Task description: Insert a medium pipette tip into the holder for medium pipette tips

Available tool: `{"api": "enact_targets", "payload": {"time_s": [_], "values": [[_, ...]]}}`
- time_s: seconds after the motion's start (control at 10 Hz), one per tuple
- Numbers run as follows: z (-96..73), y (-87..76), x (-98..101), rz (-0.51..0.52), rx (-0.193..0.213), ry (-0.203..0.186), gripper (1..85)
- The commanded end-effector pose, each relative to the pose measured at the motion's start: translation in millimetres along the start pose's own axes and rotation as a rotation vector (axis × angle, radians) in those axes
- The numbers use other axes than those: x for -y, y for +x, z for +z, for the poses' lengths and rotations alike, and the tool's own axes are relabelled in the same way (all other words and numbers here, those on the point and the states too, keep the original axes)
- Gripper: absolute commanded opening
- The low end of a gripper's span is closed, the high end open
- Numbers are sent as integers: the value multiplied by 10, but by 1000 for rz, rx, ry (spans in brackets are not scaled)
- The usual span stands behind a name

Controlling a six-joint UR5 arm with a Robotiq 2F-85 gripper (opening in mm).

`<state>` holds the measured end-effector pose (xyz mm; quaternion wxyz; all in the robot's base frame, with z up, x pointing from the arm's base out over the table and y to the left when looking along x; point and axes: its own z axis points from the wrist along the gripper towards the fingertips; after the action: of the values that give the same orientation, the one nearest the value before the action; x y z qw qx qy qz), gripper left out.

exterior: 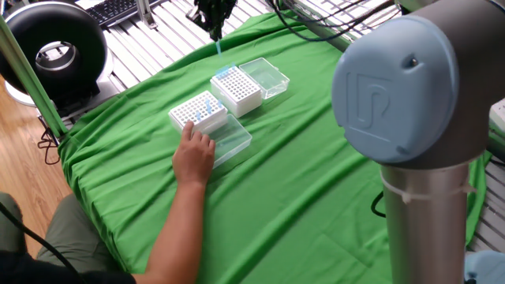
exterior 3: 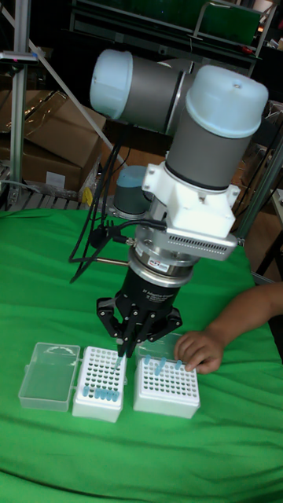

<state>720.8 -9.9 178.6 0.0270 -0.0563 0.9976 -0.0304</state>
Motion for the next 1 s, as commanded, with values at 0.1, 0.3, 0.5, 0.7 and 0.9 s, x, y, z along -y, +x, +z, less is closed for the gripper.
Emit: {"api": "enact_targets", "payload": {"time_s": [0.1, 0.3, 0.5, 0.7, 0.9], "values": [[176, -71, 247, -53, 35, -2, 10], [246, -86, 291, -66, 41, 1, 10], [339, -116, 326, -79, 62, -9, 10], [349, -102, 307, -72, 59, -18, 10], [360, -84, 237, -56, 54, -37, 10]]}}
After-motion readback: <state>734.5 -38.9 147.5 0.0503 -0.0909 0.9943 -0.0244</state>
